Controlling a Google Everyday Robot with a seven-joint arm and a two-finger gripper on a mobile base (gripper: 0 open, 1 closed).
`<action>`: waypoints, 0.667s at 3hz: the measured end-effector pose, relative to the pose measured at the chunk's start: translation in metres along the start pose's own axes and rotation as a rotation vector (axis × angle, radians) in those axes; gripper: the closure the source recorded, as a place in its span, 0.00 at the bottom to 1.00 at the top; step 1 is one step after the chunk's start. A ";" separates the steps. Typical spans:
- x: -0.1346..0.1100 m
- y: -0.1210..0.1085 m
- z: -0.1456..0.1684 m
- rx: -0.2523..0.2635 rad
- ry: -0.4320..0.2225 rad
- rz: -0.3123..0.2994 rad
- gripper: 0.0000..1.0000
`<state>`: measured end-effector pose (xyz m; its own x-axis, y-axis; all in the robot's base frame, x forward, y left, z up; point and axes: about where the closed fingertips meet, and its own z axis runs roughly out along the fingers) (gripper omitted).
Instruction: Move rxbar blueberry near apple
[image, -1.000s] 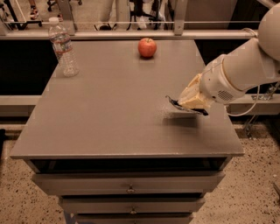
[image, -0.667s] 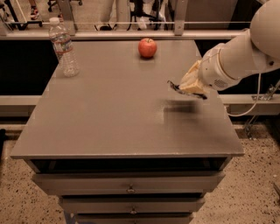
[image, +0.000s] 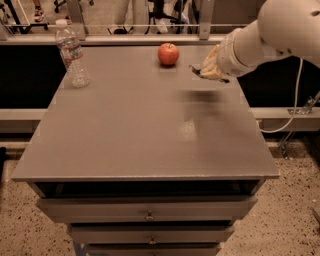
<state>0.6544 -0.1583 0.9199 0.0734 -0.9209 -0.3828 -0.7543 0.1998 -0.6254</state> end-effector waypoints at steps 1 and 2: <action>0.009 -0.034 0.043 0.048 0.036 -0.059 1.00; 0.018 -0.055 0.085 0.060 0.062 -0.101 1.00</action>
Offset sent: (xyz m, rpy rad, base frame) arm 0.1575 0.0017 -0.0554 -0.1658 -0.1020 0.0146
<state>0.7533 -0.1577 0.8894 0.1054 -0.9559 -0.2740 -0.7046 0.1227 -0.6989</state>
